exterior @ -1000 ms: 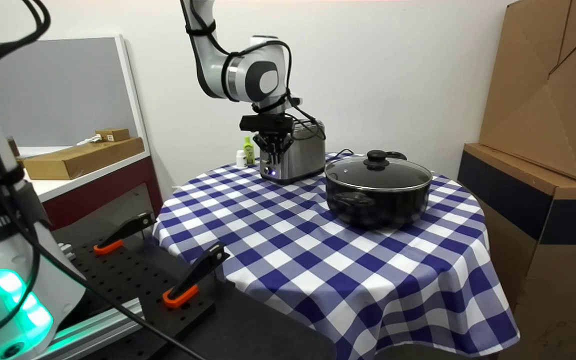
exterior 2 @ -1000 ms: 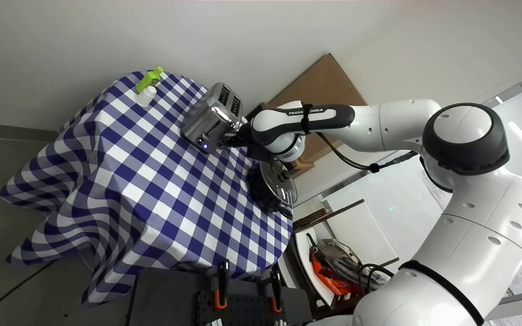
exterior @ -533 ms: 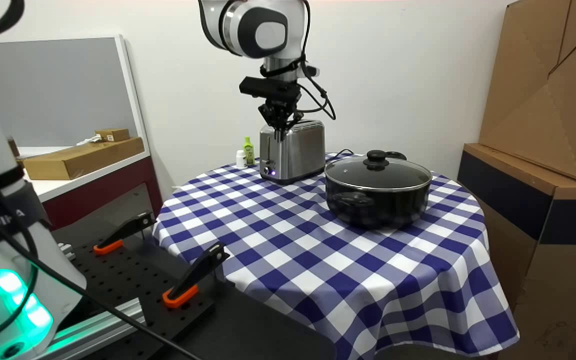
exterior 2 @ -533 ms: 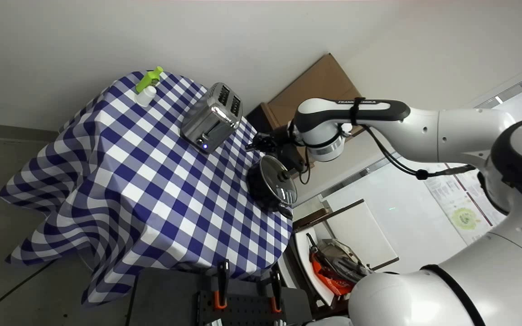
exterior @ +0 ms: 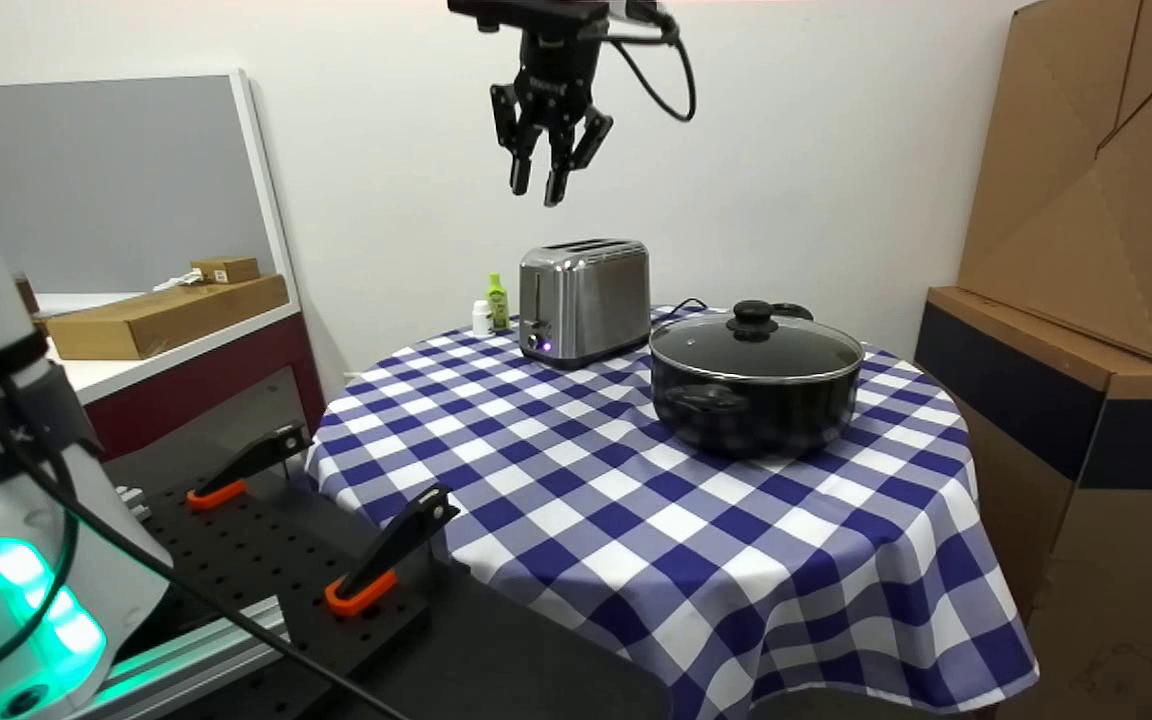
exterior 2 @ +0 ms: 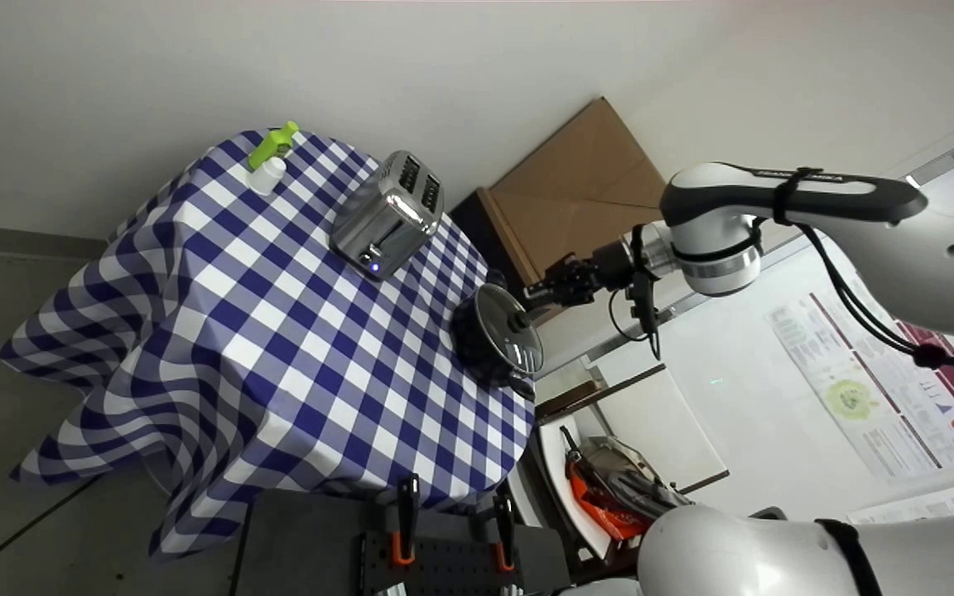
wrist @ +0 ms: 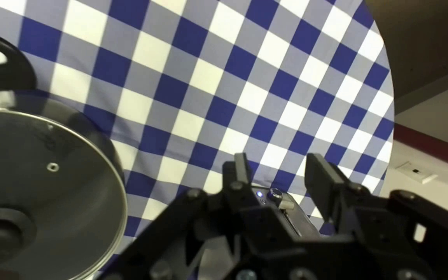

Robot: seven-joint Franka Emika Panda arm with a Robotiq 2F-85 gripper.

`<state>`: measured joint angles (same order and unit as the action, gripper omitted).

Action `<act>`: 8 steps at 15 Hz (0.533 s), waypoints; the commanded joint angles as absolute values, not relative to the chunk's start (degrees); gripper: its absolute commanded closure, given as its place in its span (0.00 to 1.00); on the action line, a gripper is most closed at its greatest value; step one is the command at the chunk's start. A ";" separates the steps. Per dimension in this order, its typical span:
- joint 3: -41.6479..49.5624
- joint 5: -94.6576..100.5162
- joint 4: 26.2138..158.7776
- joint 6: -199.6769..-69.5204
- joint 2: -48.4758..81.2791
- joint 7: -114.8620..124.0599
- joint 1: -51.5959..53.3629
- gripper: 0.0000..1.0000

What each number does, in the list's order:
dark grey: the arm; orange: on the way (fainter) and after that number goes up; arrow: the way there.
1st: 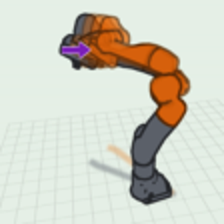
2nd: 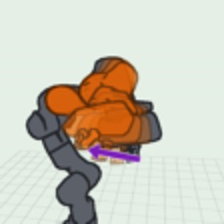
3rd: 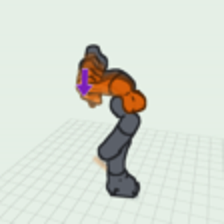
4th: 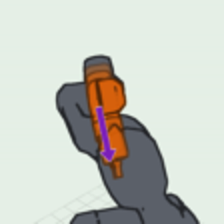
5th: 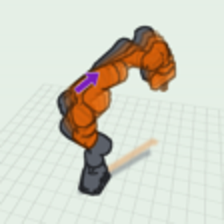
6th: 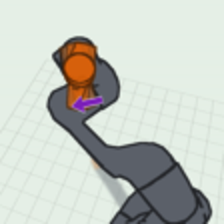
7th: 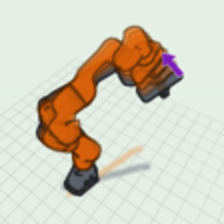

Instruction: Push the lever on the silver toaster downwards.

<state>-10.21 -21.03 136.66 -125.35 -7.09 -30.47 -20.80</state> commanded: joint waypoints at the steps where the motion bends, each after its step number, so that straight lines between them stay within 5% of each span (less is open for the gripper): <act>1: -0.70 -11.70 139.65 -119.01 -15.60 -27.55 -14.80 0.25; 4: 2.84 -4.13 140.52 -115.61 -19.67 -24.95 -12.24 0.04; 8: 4.72 -0.97 141.09 -113.04 -23.11 -23.07 -9.12 0.00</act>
